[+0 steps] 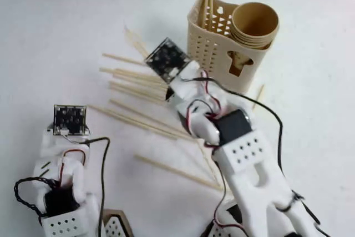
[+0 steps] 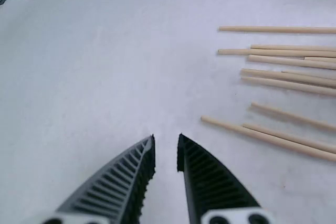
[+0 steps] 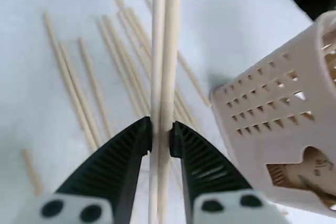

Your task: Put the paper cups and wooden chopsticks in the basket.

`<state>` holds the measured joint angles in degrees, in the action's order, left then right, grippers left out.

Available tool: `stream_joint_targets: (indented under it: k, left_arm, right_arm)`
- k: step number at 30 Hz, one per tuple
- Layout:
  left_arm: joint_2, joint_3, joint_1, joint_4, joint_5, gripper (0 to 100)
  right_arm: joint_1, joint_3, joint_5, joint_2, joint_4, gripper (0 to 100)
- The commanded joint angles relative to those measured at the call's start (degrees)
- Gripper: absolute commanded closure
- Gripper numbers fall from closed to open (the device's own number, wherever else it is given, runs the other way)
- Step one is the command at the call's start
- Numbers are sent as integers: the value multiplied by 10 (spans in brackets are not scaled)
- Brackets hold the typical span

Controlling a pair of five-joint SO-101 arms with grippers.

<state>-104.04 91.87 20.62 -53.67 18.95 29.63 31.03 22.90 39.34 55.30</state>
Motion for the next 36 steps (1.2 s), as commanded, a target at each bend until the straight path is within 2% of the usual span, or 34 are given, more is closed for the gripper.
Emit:
stream_joint_targets:
  k: [1,12,17,28,36]
  left_arm:
    - [-7,-4,7,2,7,908]
    - [-7,-4,7,2,7,909]
    - [-7,-4,7,2,7,909]
    - [-7,-4,7,2,7,909]
    - [-7,-4,6,2,7,908]
  right_arm:
    - [-16,-11,-18,45,-59,980]
    - [-99,-11,-93,60,-333,980]
    - [-117,-9,-96,49,-451,980]
    - [-144,-11,-91,-109,-654,979]
    - [-173,-11,-96,-254,-713,979]
